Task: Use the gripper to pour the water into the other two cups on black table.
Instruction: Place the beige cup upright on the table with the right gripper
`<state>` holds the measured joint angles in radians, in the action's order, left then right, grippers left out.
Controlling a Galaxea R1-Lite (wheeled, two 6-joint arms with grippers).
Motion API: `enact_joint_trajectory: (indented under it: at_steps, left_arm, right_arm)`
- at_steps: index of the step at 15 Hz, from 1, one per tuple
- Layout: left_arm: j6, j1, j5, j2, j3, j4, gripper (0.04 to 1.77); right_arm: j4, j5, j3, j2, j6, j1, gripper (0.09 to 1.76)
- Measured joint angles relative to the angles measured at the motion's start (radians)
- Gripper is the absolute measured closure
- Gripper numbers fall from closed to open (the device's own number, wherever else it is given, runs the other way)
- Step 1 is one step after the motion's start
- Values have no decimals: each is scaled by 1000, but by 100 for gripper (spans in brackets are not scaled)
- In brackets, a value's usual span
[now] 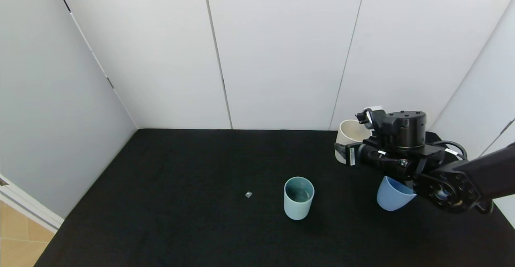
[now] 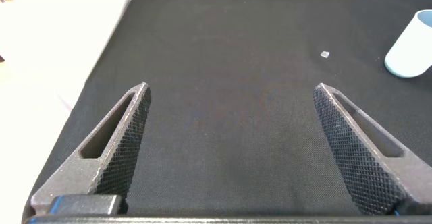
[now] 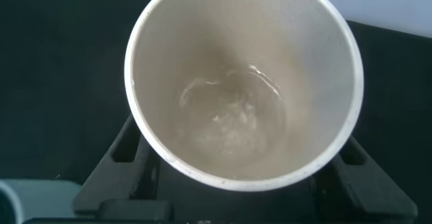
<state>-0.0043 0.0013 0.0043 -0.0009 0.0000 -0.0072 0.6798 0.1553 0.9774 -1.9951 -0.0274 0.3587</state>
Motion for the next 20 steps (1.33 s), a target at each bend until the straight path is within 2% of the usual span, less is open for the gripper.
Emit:
enact_joint_trajectory:
  at_steps: [4, 9, 20]
  left_arm:
    - [0, 0, 0, 0, 0, 0, 9]
    - [0, 0, 0, 0, 0, 0, 9]
    - [0, 0, 0, 0, 0, 0, 9]
  right_arm:
    - [7, -27, 64, -99, 0, -20, 61]
    - [30, -25, 71, -164, -37, -29, 61]
    - [34, -29, 74, -204, -38, -31, 61]
